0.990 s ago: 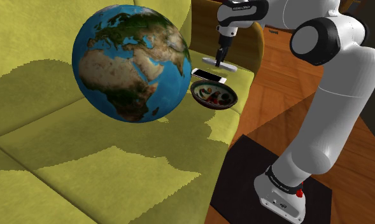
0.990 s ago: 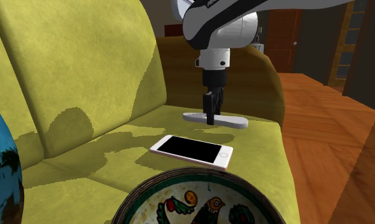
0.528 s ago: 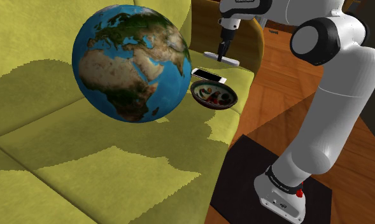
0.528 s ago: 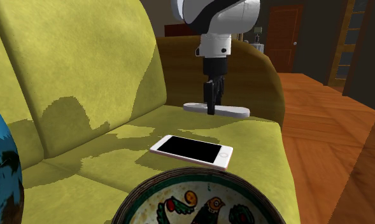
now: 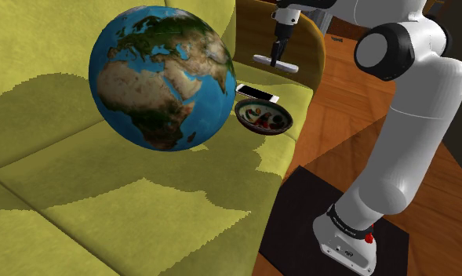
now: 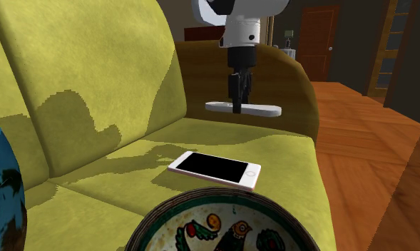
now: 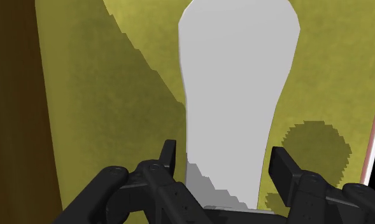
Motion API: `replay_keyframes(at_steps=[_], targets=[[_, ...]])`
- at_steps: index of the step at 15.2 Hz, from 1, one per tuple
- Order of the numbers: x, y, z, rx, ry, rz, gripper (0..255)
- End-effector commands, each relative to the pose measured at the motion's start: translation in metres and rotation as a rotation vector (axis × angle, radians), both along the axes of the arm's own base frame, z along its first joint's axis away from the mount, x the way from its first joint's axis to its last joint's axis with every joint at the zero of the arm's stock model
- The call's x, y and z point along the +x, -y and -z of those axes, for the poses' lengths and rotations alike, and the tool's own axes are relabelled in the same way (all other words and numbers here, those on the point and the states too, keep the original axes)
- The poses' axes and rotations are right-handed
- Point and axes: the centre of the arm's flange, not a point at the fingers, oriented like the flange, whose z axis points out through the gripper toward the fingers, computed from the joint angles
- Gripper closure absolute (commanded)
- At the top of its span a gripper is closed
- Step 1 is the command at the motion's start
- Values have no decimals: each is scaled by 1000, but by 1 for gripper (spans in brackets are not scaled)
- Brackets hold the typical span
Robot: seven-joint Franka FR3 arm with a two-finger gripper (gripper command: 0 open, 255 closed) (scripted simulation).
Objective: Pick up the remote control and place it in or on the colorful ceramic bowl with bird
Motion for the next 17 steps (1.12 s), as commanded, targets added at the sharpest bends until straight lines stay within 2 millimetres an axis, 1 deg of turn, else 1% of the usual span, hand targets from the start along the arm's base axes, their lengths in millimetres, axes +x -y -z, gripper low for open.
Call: replay_keyframes(at_steps=[1,7,8,17], targets=[[0,0,-10,0,0,0,255],[0,0,-42,0,0,0,255],[0,0,-45,0,0,0,255],[-55,-106,-46,0,0,0,255]])
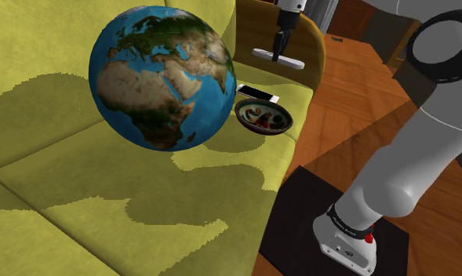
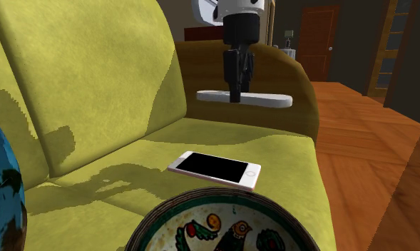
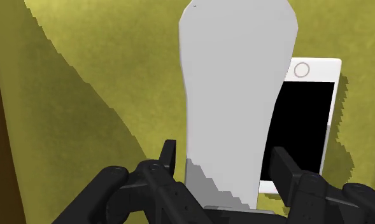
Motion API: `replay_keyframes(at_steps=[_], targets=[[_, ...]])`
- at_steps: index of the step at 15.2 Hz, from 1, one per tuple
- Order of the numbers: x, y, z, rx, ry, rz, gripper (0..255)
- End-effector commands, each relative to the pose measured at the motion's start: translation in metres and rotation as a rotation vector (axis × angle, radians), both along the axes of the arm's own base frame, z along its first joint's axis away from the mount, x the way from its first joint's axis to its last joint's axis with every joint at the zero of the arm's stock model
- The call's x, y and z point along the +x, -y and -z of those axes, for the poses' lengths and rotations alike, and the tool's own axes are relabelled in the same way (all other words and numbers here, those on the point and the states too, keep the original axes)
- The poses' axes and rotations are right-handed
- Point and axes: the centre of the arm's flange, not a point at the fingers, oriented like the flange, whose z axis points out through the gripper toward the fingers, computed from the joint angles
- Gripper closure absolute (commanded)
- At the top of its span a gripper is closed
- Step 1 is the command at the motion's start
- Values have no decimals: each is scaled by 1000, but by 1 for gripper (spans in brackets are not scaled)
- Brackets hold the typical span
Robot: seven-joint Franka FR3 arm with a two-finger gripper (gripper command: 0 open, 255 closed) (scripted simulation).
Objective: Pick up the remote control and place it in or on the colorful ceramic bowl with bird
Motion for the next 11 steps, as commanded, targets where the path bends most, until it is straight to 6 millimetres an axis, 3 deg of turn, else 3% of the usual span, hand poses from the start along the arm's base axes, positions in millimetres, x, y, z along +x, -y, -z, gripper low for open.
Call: replay_keyframes(at_steps=[1,11], targets=[[-12,-23,4,-1,0,1,255],[-73,-140,2,-1,0,1,255]])
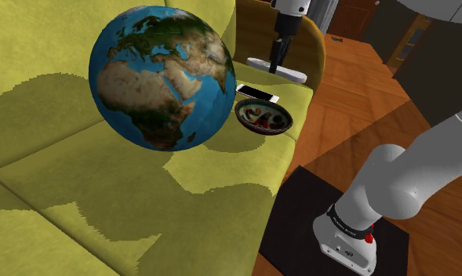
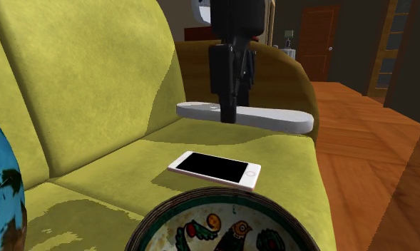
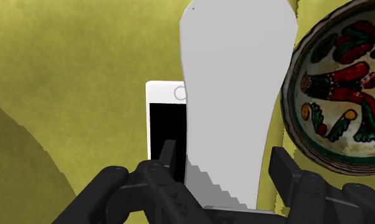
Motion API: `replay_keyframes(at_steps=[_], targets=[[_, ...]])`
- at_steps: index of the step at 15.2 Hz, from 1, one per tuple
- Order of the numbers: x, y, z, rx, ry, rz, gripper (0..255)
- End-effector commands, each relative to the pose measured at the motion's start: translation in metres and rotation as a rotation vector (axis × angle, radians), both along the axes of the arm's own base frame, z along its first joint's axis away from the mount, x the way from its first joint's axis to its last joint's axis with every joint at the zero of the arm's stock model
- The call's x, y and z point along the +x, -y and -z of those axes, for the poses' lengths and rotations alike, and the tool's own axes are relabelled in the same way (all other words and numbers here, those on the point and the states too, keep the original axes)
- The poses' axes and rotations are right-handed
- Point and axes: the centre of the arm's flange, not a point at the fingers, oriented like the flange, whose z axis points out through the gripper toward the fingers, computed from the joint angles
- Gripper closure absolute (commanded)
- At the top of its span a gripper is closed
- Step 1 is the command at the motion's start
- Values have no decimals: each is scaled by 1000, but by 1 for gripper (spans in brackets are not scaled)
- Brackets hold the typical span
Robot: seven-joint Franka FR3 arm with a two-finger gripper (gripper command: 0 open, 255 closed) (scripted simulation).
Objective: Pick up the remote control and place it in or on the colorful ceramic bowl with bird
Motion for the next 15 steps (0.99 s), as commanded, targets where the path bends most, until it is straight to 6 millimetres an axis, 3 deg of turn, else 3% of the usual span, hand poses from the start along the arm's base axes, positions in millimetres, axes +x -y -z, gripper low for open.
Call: replay_keyframes(at_steps=[1,11,15], targets=[[-13,-24,0,-1,0,1,255],[-77,-146,-2,-1,0,1,255],[-77,-146,20,-1,0,1,255]])
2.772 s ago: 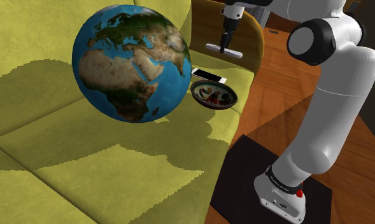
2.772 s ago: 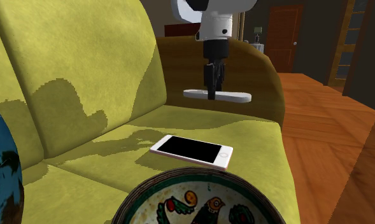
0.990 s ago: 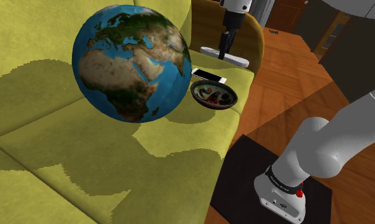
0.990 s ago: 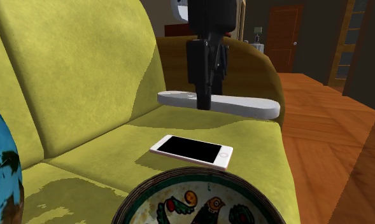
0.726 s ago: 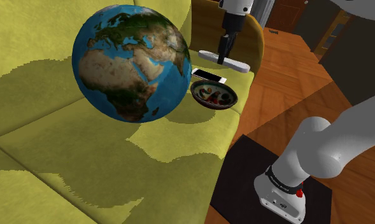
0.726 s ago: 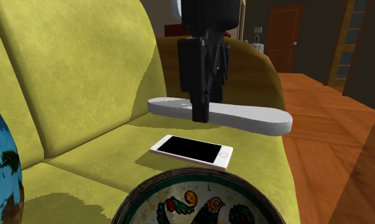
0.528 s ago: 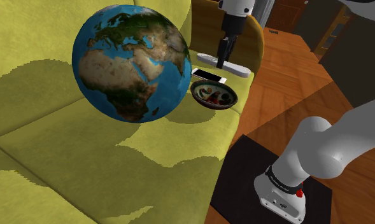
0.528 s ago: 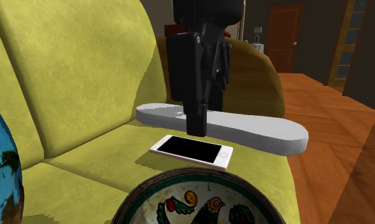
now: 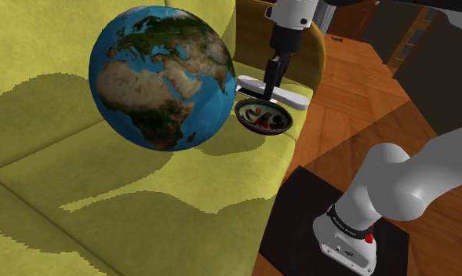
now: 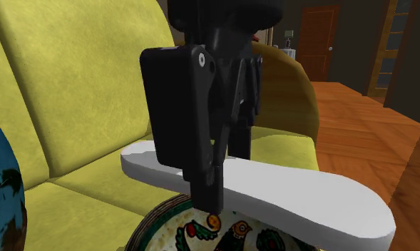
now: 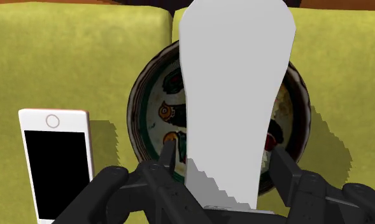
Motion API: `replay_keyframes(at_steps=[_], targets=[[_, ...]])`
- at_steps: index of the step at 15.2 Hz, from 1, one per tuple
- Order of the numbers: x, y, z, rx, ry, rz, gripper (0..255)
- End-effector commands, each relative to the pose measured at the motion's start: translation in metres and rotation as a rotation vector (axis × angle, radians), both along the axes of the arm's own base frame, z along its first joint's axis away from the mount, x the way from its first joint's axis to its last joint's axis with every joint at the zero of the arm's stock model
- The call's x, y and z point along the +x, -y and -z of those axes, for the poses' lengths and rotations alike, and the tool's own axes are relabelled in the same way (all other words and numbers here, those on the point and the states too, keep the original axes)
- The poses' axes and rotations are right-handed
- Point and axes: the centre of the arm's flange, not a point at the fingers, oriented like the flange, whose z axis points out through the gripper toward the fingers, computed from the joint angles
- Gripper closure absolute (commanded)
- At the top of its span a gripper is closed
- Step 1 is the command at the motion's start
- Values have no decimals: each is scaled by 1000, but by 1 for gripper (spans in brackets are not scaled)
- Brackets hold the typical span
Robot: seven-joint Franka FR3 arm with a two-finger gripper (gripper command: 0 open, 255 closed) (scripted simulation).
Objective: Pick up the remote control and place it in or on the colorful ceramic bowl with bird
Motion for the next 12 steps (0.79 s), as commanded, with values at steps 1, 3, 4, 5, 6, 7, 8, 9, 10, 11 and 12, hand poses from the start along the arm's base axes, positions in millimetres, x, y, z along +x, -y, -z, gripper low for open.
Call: replay_keyframes(at_steps=[1,3,4,5,6,7,8,9,10,11,12], targets=[[0,-1,11,0,1,1,255],[0,-1,22,0,1,1,255],[0,-1,27,0,1,1,255],[0,-1,32,0,1,1,255],[0,-1,37,0,1,1,255],[0,-1,43,0,1,1,255],[0,-1,48,0,1,1,255],[0,-1,53,0,1,1,255],[0,-1,58,0,1,1,255],[0,-1,60,0,1,1,255],[0,-1,60,0,1,1,255]])
